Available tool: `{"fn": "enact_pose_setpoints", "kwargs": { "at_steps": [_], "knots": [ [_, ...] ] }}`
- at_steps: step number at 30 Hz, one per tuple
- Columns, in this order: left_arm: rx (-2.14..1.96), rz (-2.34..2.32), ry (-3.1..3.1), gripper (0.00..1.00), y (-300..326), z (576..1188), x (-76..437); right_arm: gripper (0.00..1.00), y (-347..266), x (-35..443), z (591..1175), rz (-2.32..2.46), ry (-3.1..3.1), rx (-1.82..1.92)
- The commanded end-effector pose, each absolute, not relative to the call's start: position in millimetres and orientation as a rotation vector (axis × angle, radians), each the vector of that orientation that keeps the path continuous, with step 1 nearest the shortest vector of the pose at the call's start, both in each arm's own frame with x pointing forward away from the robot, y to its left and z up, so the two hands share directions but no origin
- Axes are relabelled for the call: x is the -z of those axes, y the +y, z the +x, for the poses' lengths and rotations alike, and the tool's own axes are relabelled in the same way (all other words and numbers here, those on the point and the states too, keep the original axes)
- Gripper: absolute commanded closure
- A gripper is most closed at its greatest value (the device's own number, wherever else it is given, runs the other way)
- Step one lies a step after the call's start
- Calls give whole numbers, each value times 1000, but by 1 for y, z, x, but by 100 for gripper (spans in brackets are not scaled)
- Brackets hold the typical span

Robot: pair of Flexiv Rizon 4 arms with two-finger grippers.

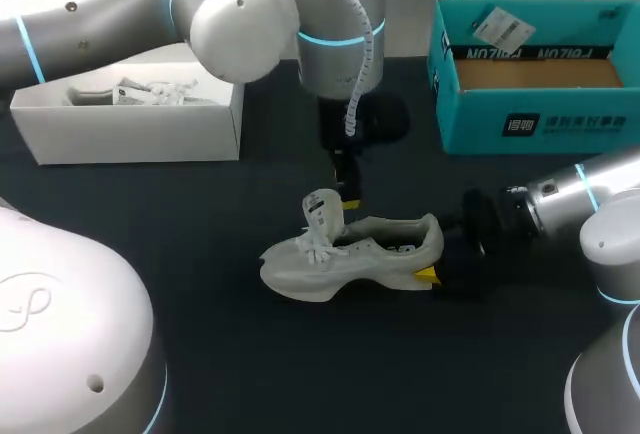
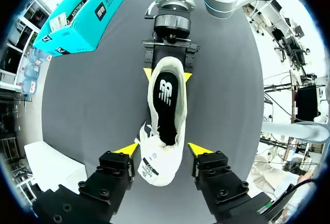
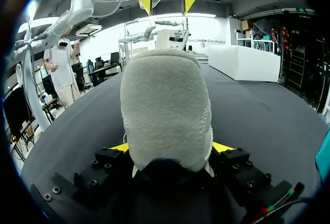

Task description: Take the shoe out of the shoebox, open the shoe tongue, remove and reinsert the insole, then place the shoe into the shoebox

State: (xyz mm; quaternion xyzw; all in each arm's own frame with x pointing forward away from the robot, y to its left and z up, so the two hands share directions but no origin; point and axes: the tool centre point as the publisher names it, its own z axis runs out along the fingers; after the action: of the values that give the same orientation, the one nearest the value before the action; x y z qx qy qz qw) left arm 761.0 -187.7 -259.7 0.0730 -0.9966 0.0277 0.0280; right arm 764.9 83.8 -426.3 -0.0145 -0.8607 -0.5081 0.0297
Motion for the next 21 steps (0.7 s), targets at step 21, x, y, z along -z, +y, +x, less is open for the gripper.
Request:
{"fn": "enact_pose_setpoints", "kwargs": {
  "at_steps": [21],
  "knots": [
    [-61,152,-3040,100,-223,749,290,100,86,432,763,-47,-2657,1563]
  ]
}}
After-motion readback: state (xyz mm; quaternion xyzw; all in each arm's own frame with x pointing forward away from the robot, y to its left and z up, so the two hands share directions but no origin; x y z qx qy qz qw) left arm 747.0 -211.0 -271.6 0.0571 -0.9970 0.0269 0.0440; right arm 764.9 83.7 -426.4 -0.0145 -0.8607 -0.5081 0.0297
